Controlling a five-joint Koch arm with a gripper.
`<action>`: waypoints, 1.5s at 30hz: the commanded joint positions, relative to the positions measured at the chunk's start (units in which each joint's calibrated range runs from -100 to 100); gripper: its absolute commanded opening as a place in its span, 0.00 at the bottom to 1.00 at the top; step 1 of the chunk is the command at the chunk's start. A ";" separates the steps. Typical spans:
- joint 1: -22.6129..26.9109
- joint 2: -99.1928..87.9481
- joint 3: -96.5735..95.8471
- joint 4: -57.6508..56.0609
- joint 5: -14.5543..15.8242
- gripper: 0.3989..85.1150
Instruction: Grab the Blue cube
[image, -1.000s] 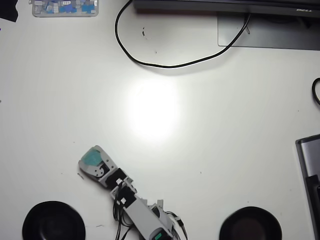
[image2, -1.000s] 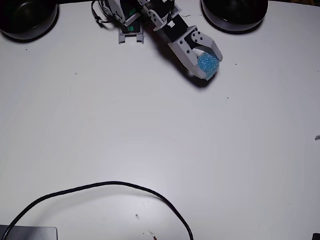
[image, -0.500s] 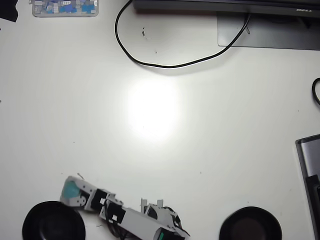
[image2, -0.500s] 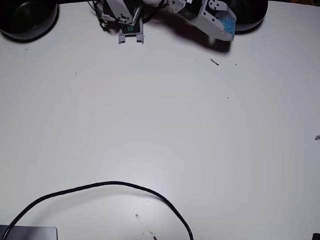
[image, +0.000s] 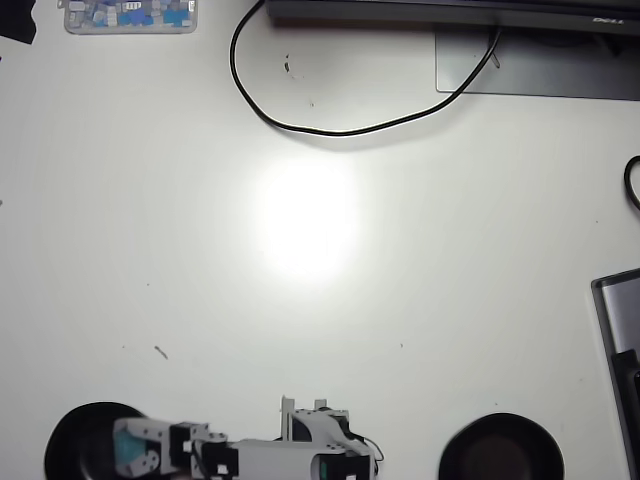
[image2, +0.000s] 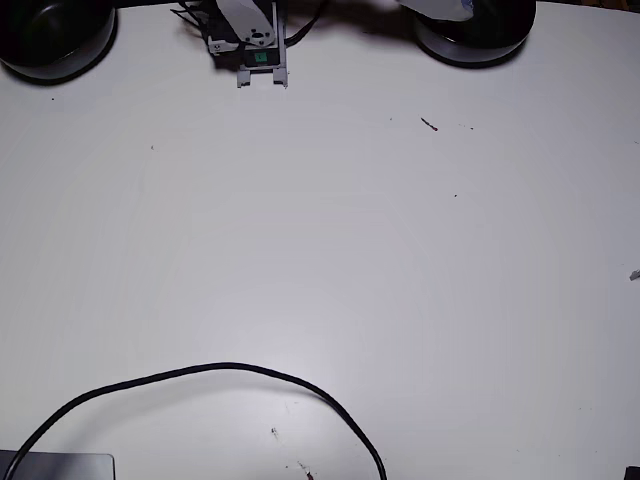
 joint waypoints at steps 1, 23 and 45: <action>1.61 1.58 5.08 -0.10 0.05 0.04; 3.86 16.04 9.47 1.82 0.05 0.22; -2.93 7.78 14.13 -4.75 2.34 0.54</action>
